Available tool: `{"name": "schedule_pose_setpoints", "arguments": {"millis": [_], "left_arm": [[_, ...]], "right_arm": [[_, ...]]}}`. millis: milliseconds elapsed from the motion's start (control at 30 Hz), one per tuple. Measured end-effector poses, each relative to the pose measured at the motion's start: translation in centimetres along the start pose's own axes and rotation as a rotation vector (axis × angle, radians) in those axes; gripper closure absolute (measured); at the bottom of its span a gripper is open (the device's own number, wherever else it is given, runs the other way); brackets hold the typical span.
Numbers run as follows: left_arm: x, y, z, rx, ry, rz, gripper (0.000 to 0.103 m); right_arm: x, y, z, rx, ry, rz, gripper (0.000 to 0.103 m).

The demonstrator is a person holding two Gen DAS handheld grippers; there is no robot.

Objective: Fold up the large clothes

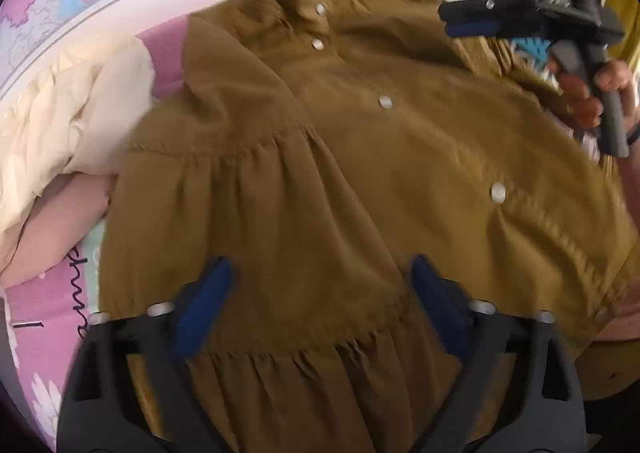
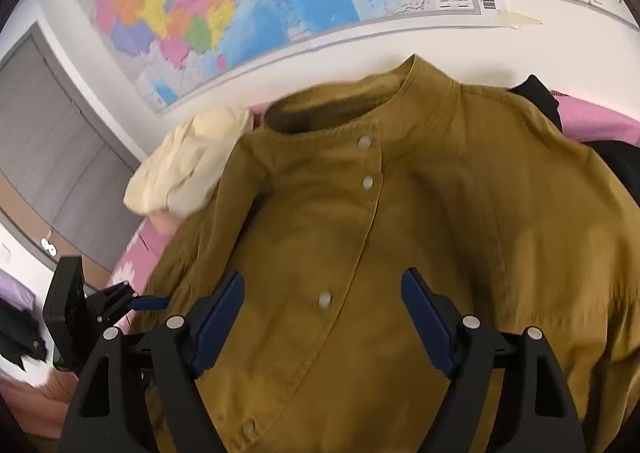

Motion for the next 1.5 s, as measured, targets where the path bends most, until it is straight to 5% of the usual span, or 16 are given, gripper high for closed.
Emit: {"name": "schedule_pose_setpoints", "arguments": {"millis": [67,133,333,433,533,600,667,767,967,1100,1233,1367,1500], "left_arm": [[-0.6,-0.1,0.2,-0.019,0.018,-0.014,0.072],[-2.1,1.6,-0.5,0.018,0.044,-0.034,0.091],[-9.1,9.8,-6.2,0.202,0.131,-0.173,0.092],[-15.7,12.4,-8.1,0.230,0.217,-0.316,0.091],[-23.1,11.1,-7.6,0.137,0.351,-0.471,0.070],[-24.8,8.9,-7.0,0.072,0.335,-0.554,0.052],[-26.4,7.5,-6.2,0.014,0.299,-0.716,0.008],[-26.6,7.1,-6.1,0.014,0.293,-0.769,0.008],[-21.7,14.6,-6.4,0.287,0.317,-0.668,0.007],[-14.0,17.0,-4.7,0.417,0.198,-0.458,0.007],[-5.1,13.9,-1.7,0.377,0.048,-0.188,0.007],[0.2,9.0,0.9,0.265,0.024,0.056,0.007],[2.5,5.3,2.9,0.185,0.045,0.180,0.008]], "right_arm": [[-0.2,0.9,1.3,0.006,-0.008,-0.007,0.024],[-0.2,1.4,1.8,0.012,-0.024,-0.012,0.024],[0.1,3.4,3.4,0.058,-0.069,-0.024,0.024],[0.6,4.9,4.1,0.096,-0.089,-0.016,0.024],[1.4,6.3,5.1,0.125,-0.115,-0.009,0.023],[2.2,7.0,5.9,0.133,-0.130,0.013,0.022],[3.2,7.5,6.7,0.131,-0.164,0.025,0.022],[4.4,8.6,8.1,0.137,-0.198,0.047,0.022],[6.4,12.3,10.4,0.210,-0.252,0.099,0.022],[7.8,13.8,13.7,0.212,-0.296,0.130,0.023],[6.7,13.3,17.6,0.140,-0.290,0.084,0.032],[4.9,12.2,20.7,0.067,-0.288,0.057,0.037],[2.9,10.6,22.3,0.058,-0.307,0.012,0.038]]}}
Point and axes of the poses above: each gripper's, at about its wrist camera, not at the fingertips, and y roughly against the way its jaws point, x to its right, z to its underside, the point moved 6 cm from there along -y, roughly the way its jaws point
